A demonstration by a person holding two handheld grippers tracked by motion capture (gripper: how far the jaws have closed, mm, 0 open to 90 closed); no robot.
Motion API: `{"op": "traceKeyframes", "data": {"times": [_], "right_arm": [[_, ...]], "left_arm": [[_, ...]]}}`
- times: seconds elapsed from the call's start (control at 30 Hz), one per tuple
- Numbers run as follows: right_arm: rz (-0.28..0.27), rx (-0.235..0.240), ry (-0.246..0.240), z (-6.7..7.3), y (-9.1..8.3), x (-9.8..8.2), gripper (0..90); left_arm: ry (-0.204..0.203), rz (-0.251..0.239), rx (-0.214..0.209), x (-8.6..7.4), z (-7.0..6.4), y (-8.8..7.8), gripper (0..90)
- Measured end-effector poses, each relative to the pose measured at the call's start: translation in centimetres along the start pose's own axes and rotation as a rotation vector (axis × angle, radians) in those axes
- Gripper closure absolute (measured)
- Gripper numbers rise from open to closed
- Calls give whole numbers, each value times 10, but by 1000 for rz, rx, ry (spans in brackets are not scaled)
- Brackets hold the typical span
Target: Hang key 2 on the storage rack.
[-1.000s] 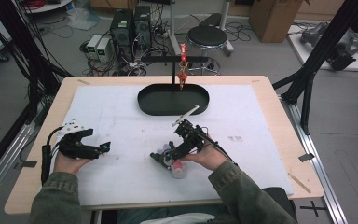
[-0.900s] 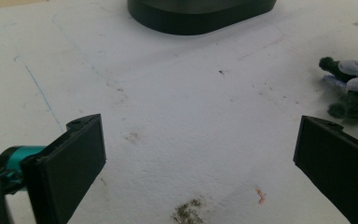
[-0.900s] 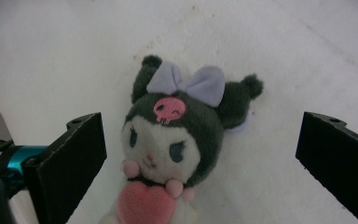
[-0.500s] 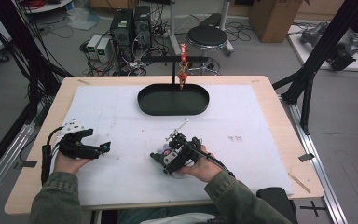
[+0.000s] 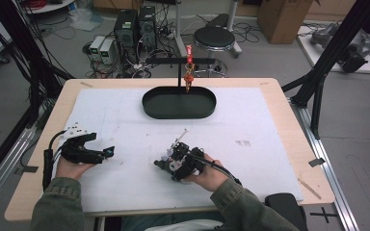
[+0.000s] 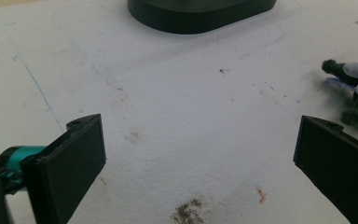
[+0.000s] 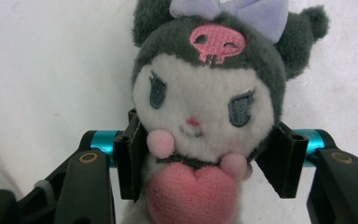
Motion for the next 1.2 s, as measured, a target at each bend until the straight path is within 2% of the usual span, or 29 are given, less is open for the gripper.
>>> {"op": "traceKeyframes", "data": {"times": [0.17, 0.57, 0.7, 1.2], "right_arm": [[-29, 10, 3, 1, -9, 2, 411], [-81, 19, 23, -6, -39, 6, 410], [-103, 38, 36, -9, -49, 10, 410], [-137, 1, 30, -17, -74, 22, 410]], "left_arm": [[-1, -1, 2, 0, 0, 0, 26], [0, 1, 2, 0, 1, 0, 26], [-1, 0, 1, 0, 1, 0, 26], [-1, 0, 2, 0, 1, 0, 26]]}}
Point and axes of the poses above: each handheld gripper's, and its own axes: y roughly forward along the jaws, x roughly out of its top, z roughly to its left, the point moved 5 cm from there along y, roughly forward along the jaws, and after that the axes turned 15 degrees about x, right-handed, at the moved point
